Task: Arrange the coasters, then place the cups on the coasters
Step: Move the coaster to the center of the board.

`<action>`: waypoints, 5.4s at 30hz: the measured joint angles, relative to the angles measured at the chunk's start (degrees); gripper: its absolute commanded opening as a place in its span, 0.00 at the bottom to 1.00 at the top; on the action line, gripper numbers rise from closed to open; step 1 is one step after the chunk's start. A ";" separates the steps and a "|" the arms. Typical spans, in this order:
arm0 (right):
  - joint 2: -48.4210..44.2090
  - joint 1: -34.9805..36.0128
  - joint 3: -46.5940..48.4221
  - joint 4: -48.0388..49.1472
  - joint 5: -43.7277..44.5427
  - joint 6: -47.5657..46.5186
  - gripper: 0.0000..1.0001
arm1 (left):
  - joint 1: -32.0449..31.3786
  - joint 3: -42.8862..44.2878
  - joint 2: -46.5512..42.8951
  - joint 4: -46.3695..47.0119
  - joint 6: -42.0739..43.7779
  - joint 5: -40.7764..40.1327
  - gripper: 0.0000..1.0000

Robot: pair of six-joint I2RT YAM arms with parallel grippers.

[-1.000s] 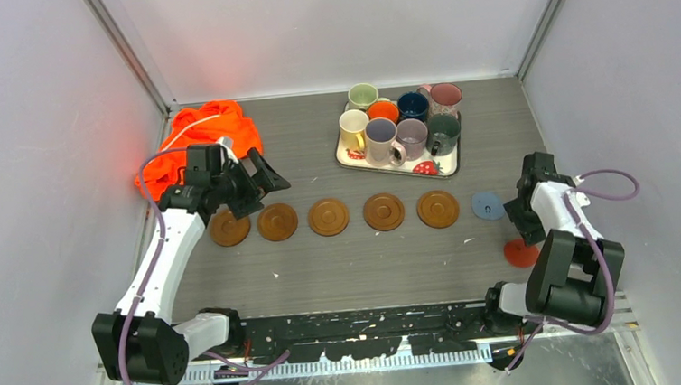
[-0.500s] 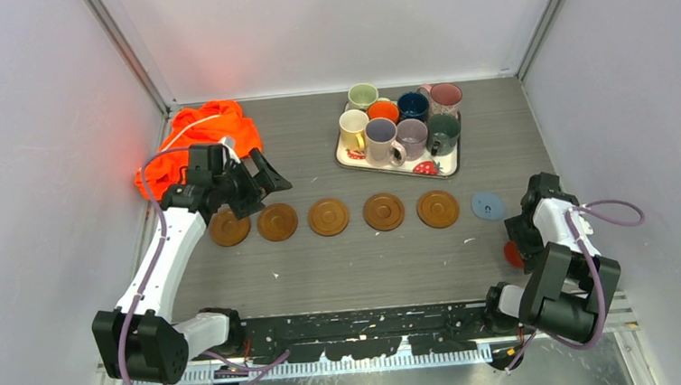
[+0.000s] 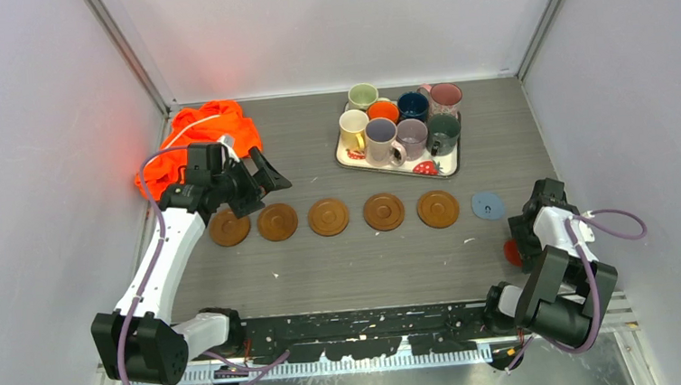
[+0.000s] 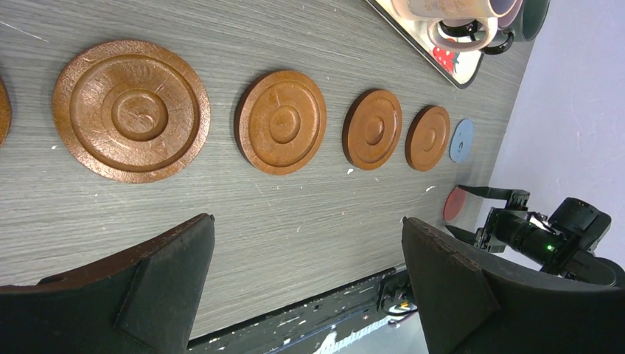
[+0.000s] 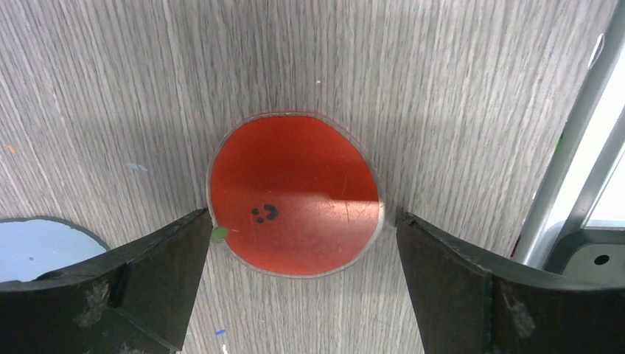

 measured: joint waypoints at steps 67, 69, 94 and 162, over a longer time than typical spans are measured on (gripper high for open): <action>-0.46 4.66 0.17 0.55 -4.83 -0.87 0.82 | -0.59 0.00 0.02 0.50 0.20 0.52 1.00; 0.00 4.68 0.42 0.74 -4.31 -0.87 0.81 | -0.59 0.00 0.00 0.48 0.20 0.52 1.00; 15.30 2.62 11.06 8.26 1.90 0.02 0.75 | -0.59 0.00 -0.13 0.48 0.20 0.33 1.00; 20.44 9.25 15.96 10.84 1.49 0.39 0.77 | -0.59 4.00 -2.08 -4.31 3.26 -7.87 1.00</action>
